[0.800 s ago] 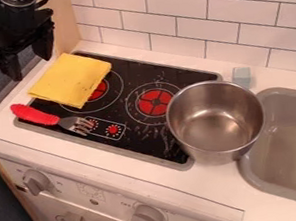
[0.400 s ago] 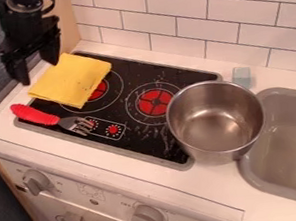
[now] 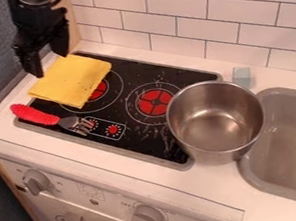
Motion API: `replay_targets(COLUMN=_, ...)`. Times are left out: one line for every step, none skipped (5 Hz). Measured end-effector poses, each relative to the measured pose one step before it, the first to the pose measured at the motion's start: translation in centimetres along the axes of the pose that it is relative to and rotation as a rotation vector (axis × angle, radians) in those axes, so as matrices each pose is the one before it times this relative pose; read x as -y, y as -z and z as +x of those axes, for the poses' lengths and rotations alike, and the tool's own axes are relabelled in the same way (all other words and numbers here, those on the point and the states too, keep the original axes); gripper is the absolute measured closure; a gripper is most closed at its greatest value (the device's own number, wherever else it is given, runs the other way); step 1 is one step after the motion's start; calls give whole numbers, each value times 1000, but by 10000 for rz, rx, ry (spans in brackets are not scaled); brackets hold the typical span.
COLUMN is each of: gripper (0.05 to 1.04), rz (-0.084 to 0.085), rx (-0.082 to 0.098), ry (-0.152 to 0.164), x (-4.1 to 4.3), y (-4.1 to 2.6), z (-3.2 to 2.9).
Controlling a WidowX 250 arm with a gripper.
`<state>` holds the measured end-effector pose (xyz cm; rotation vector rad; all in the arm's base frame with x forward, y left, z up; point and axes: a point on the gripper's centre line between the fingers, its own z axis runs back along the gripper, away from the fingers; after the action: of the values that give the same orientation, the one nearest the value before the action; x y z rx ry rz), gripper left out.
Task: Move the yellow cloth on the left burner to the right burner
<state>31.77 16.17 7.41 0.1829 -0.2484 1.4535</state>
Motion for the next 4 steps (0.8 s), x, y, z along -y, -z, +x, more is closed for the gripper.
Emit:
replay_targets(gripper=83, rz=-322, rx=-856, ry=197, x=1303, y=2210, z=-499)
replay_targets(gripper=83, rz=66, rx=-282, ry=193, x=477, y=1736, z=578)
replay_targets(gripper=83, rz=6, rx=-344, ry=202, x=931, y=1504, z=-10)
replay_targets(gripper=83, rz=-143, rx=23, ry=40, x=356, y=25, z=260)
